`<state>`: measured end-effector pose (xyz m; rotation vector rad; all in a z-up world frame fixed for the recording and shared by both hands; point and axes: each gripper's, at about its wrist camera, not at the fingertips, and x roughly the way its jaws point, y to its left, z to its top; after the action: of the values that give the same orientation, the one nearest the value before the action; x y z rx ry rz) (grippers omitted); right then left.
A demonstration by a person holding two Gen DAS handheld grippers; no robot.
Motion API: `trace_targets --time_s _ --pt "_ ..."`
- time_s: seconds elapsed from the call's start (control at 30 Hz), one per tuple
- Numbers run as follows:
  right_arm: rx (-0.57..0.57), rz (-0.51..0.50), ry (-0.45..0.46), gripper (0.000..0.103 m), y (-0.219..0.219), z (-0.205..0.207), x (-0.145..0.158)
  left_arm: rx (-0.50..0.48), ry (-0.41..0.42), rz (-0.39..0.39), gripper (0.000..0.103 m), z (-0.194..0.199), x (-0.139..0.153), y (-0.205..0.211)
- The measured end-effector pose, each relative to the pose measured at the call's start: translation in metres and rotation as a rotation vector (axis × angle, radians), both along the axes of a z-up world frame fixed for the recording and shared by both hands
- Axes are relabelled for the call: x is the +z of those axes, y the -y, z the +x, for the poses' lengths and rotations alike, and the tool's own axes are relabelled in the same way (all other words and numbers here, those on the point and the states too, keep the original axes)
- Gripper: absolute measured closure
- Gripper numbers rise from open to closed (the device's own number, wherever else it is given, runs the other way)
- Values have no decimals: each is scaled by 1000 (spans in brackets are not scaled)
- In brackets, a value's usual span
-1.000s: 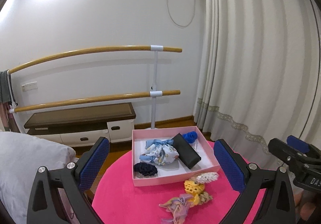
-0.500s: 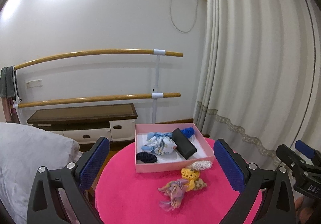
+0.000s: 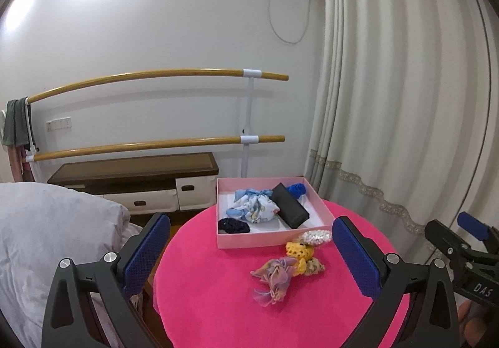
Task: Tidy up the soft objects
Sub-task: 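Withdraw both tools from the box and move toward the remaining items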
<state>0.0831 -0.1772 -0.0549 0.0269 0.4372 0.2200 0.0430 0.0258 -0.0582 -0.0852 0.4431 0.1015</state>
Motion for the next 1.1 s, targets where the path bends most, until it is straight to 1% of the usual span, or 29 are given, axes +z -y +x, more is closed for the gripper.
trace_targets --time_s 0.37,0.6,0.7,0.87,1.1 --pt "-7 -9 -7 0 1 2 -2 1 -24 1 0 2 -7 -4" --pt "-18 -20 -51 0 6 14 -12 -7 -71 4 0 15 -21 -7" --pt "-21 -22 -82 0 9 23 -22 -15 -107 10 0 26 -32 -6" --pt "-24 -31 -146 0 14 41 -44 -32 -184 12 0 51 -58 -2" --pt "-22 -50 -246 0 18 67 -80 -62 -304 2 0 105 -105 1"
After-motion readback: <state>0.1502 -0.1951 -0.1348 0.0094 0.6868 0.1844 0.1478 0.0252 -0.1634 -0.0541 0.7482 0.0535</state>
